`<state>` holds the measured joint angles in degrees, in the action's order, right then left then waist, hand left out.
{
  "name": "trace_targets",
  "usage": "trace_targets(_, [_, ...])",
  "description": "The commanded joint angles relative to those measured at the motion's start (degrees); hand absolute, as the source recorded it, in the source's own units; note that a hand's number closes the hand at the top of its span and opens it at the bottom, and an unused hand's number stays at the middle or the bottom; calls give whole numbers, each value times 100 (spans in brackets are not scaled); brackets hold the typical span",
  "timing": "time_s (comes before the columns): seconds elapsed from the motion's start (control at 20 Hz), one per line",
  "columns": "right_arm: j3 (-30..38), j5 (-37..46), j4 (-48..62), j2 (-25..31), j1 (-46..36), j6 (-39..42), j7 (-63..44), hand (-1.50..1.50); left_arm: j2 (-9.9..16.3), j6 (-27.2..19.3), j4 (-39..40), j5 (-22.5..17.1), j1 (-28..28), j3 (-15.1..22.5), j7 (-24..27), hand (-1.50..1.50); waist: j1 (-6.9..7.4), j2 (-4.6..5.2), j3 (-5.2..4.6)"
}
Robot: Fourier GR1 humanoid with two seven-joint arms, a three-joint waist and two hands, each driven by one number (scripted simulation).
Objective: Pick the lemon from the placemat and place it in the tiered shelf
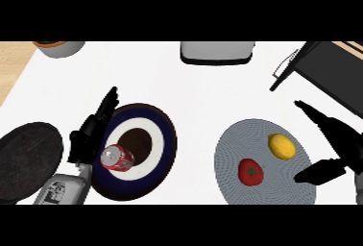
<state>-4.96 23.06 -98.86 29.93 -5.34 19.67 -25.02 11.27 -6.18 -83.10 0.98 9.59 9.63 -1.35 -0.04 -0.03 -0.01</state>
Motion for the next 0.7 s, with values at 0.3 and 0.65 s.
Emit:
trace_targets(0.3, [195, 848, 186, -512, 206, 242, 343, -150, -159, 328, 73, 178, 106, -500, 29, 0, -3, 0, 1])
trace_targets(0.65, [182, 1497, 863, -865, -139, 32, 604, -150, -482, 263, 62, 530, 10, -338, 42, 0, 6, 2, 1])
